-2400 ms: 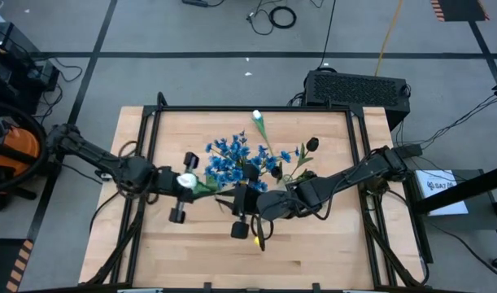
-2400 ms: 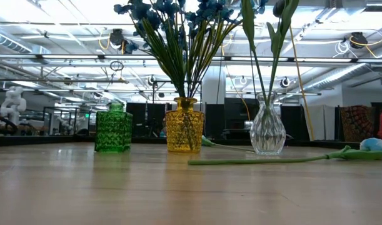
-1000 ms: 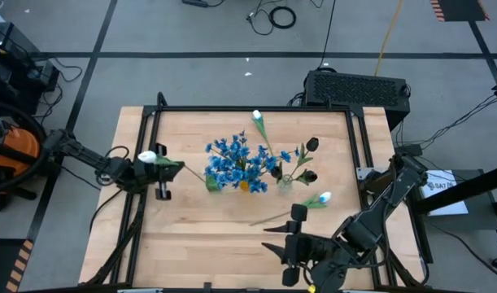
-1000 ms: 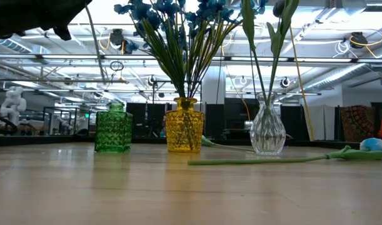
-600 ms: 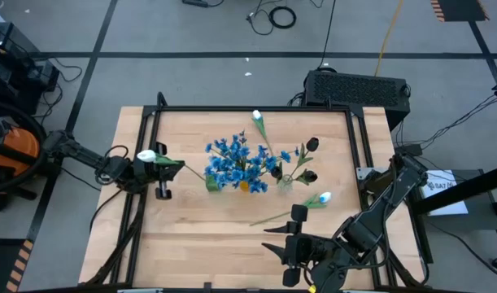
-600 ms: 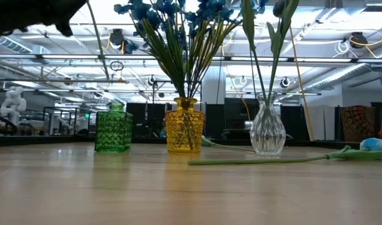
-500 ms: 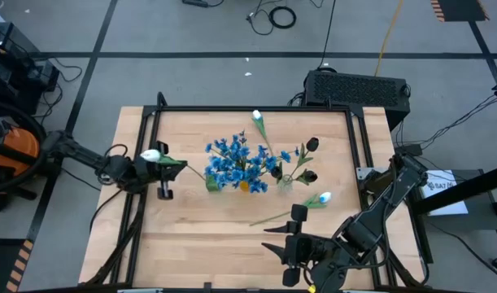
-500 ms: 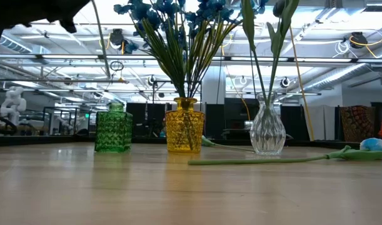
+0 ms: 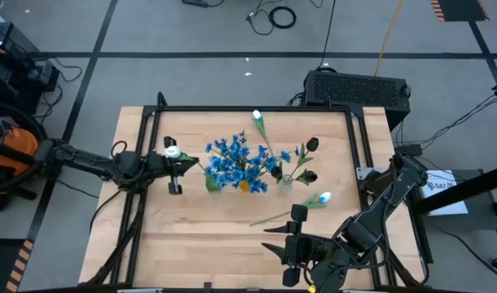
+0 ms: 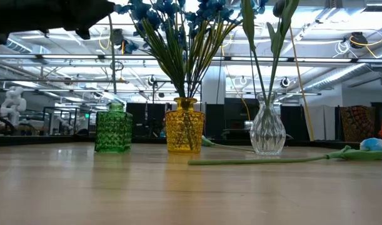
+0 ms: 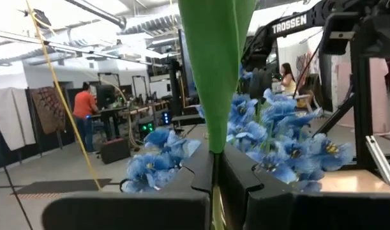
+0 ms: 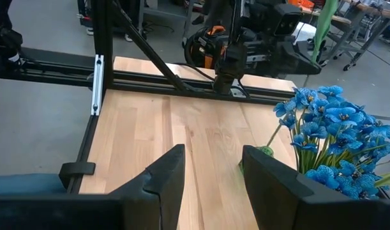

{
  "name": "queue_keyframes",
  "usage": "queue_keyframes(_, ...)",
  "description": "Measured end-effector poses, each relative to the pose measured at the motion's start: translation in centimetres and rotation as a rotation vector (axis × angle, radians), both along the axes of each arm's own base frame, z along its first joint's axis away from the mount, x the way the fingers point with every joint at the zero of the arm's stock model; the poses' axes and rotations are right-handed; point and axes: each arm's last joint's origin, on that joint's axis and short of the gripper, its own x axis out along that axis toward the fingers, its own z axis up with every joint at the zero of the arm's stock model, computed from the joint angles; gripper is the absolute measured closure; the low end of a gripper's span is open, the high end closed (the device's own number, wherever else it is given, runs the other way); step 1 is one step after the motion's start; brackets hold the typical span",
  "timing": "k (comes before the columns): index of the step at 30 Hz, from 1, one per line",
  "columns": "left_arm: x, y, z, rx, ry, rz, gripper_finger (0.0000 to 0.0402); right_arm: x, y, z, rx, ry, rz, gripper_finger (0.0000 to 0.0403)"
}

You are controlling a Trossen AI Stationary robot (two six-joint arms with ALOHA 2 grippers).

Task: Sort flowers into vase by color
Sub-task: Put the top left white flower into the green vase

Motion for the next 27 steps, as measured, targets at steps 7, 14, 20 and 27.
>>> queue_keyframes(7, -0.2, 0.4, -1.4, -0.013, -0.014, 0.011, 0.0389, 0.0, 0.0, 0.0, -0.004, 0.001, 0.001, 0.0255)
queue_keyframes(14, -0.4, 0.5, -1.8, -0.015, -0.026, 0.015, 0.0389, 0.0, 0.0, 0.0, -0.005, 0.002, 0.001, 0.0255)
queue_keyframes(20, 0.1, 0.5, -2.3, -0.040, 0.011, 0.001, 0.0389, 0.0, 0.0, 0.0, -0.006, 0.003, 0.001, 0.0255)
queue_keyframes(27, 0.5, 0.4, -2.8, -0.053, 0.053, -0.003, 0.0389, 0.0, 0.0, 0.0, -0.006, 0.003, 0.001, 0.0255)
